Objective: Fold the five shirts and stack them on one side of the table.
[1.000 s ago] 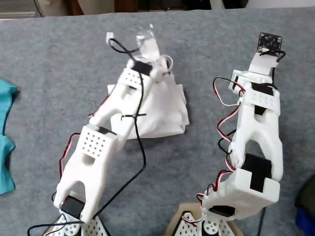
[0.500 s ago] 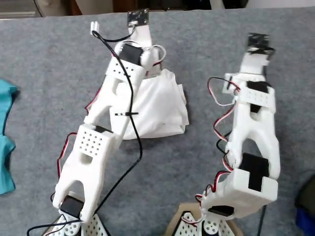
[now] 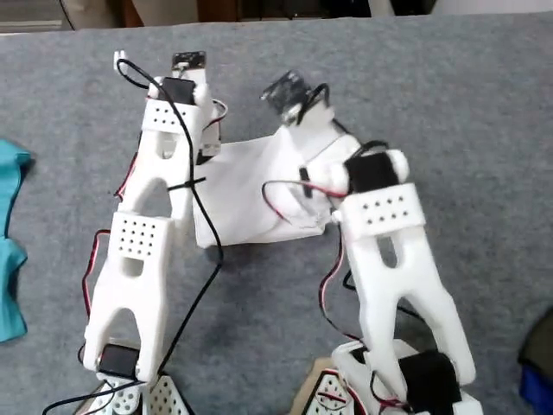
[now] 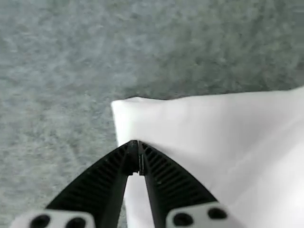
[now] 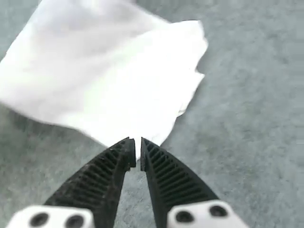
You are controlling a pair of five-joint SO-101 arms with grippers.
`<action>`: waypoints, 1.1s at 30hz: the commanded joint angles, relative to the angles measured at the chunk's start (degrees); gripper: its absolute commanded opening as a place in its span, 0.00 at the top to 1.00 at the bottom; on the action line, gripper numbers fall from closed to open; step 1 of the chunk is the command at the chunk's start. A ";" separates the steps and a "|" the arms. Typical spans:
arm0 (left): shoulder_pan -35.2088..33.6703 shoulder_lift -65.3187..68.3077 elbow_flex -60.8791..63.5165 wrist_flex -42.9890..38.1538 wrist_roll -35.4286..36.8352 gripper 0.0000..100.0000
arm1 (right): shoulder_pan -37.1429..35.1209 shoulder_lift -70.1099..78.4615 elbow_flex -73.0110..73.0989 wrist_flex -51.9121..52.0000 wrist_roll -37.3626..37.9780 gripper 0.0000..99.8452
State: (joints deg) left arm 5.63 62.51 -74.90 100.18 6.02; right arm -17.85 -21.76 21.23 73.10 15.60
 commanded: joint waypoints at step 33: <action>-2.11 9.36 -13.01 -2.64 -2.29 0.98 | 9.80 22.99 -2.77 -9.14 3.52 0.96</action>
State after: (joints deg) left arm 5.01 72.09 -81.76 94.46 4.09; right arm -8.88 2.77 21.76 63.43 19.21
